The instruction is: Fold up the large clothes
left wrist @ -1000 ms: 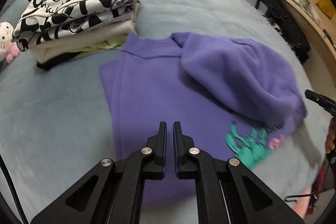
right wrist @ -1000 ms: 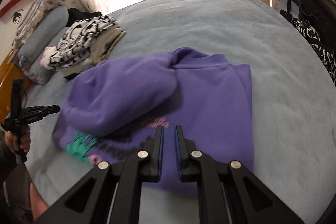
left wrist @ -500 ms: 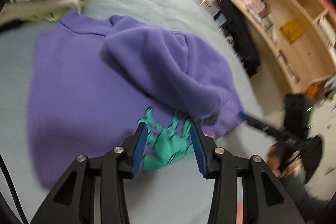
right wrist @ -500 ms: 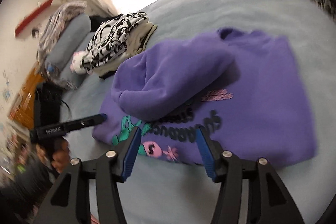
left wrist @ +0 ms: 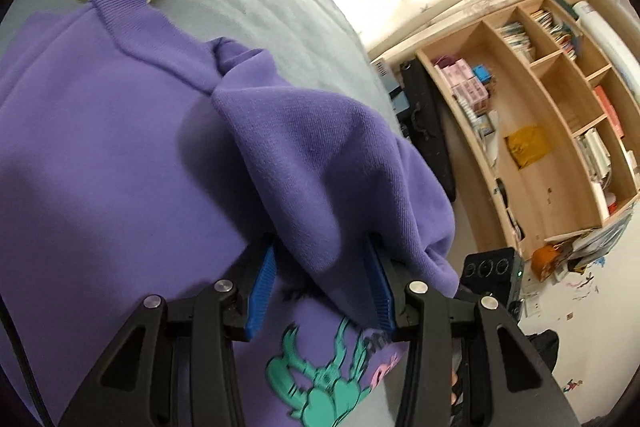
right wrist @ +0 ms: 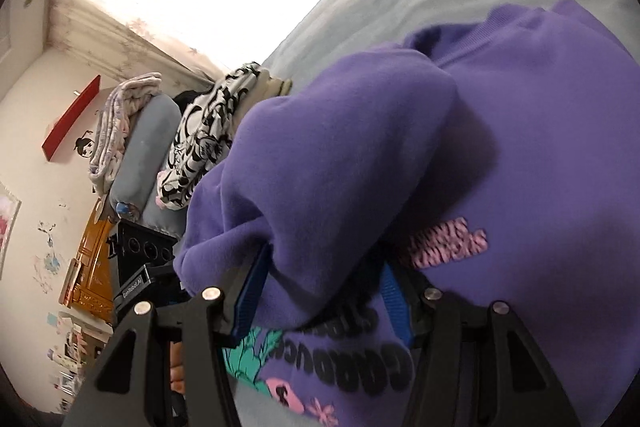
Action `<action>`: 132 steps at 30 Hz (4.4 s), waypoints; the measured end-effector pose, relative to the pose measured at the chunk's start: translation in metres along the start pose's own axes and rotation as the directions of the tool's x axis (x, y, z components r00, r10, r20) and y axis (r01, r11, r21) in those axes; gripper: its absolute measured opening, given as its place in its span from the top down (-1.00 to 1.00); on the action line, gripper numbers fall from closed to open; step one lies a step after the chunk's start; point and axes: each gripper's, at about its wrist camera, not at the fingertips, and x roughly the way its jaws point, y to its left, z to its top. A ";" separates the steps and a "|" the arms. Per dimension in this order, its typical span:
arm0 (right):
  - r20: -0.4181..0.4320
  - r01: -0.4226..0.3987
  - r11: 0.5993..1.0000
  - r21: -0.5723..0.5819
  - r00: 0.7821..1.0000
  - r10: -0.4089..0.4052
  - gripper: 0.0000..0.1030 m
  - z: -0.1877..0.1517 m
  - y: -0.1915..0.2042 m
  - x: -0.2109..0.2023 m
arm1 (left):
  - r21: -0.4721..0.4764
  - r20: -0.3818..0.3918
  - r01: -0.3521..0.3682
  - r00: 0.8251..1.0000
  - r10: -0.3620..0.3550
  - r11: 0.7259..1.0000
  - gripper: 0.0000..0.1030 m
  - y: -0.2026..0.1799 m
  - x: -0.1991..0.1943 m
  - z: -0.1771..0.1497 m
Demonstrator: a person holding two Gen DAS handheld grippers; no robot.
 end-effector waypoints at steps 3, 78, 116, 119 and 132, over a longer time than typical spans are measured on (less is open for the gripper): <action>-0.001 0.019 1.000 -0.016 1.000 -0.019 0.55 0.001 0.005 0.005 | -0.027 0.041 0.037 0.999 -0.036 0.999 0.72 -0.003 0.001 -0.002; 0.044 0.347 0.924 -0.160 0.938 -0.344 0.94 -0.019 0.057 -0.013 | 0.247 0.094 -0.540 0.840 0.535 0.805 0.70 -0.118 0.041 -0.047; 0.144 0.312 0.835 -0.454 0.950 -0.277 0.89 -0.134 0.195 -0.156 | 0.250 0.163 -0.521 0.854 0.495 0.816 0.11 -0.196 -0.087 -0.144; 0.162 0.329 0.819 -0.470 0.944 -0.287 0.89 -0.139 0.204 -0.166 | 0.252 0.164 -0.517 0.856 0.491 0.818 0.10 -0.197 -0.096 -0.152; 0.196 0.405 0.782 -0.473 0.914 -0.355 0.74 -0.146 0.190 -0.130 | 0.190 0.103 -0.541 0.841 0.531 0.819 0.08 -0.151 -0.092 -0.153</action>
